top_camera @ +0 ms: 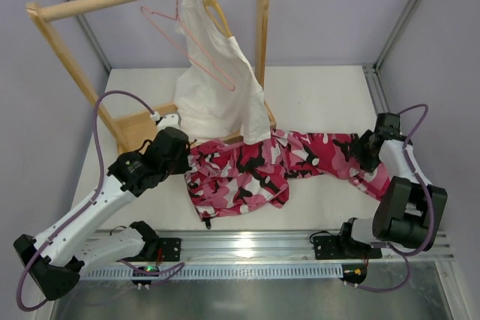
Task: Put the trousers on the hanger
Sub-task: Fold the trousers
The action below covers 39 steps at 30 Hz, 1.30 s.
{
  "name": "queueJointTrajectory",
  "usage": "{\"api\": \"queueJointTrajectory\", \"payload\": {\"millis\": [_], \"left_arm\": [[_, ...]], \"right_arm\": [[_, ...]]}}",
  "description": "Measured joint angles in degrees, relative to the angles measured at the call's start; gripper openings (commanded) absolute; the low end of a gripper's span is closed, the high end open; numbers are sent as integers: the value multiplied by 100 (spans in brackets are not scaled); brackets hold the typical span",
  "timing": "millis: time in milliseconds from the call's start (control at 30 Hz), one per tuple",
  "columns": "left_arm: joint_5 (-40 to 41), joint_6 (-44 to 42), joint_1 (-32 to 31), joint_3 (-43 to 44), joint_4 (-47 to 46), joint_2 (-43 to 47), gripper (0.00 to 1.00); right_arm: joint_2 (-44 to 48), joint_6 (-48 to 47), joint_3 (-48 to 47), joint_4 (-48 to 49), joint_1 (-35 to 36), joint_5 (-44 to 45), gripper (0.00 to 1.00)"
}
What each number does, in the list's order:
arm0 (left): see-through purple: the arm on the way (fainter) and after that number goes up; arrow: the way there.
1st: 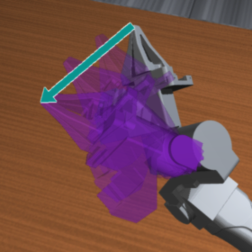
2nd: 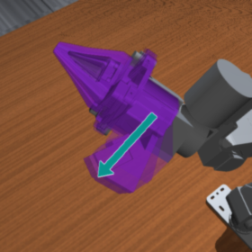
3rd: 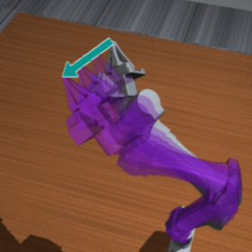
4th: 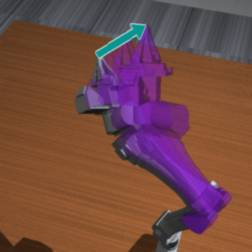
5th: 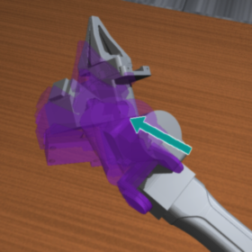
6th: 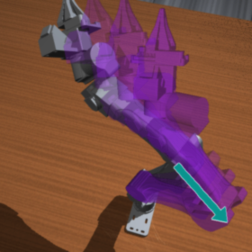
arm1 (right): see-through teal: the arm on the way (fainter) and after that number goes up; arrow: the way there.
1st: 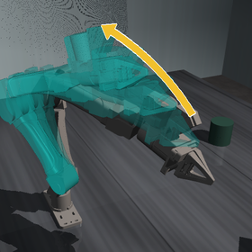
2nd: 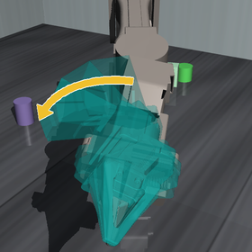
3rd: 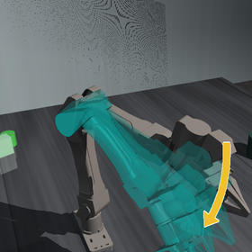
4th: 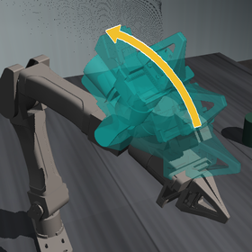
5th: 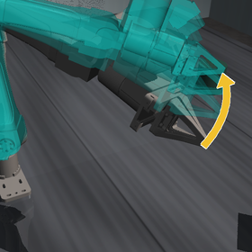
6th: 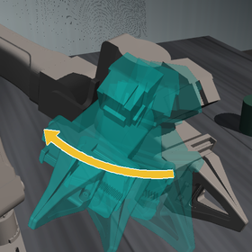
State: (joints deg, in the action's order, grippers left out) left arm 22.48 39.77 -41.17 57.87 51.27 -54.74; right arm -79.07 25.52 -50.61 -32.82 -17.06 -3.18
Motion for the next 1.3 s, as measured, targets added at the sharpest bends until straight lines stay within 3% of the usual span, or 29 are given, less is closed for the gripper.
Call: {"api": "queueJointTrajectory", "payload": {"millis": [133,333,600,900,1200,1300], "left_arm": [[0,0,0,-37,-37,0,0],[0,-13,0,-153,-103,-70,0],[-13,-87,0,-153,-190,-155,0],[2,-129,0,-131,-177,-170,0],[7,-133,0,-131,-177,-179,0],[7,-136,0,-131,-181,-188,0]], "right_arm": [[588,109,566,-420,-225,603,54],[1200,-31,74,-361,-269,1082,60],[-527,-658,-855,566,-348,-173,60],[-2225,-951,-1692,627,-442,-817,61],[-2671,-1078,-1805,586,-444,-835,50],[-2625,-1110,-1755,577,-444,-778,35]]}}
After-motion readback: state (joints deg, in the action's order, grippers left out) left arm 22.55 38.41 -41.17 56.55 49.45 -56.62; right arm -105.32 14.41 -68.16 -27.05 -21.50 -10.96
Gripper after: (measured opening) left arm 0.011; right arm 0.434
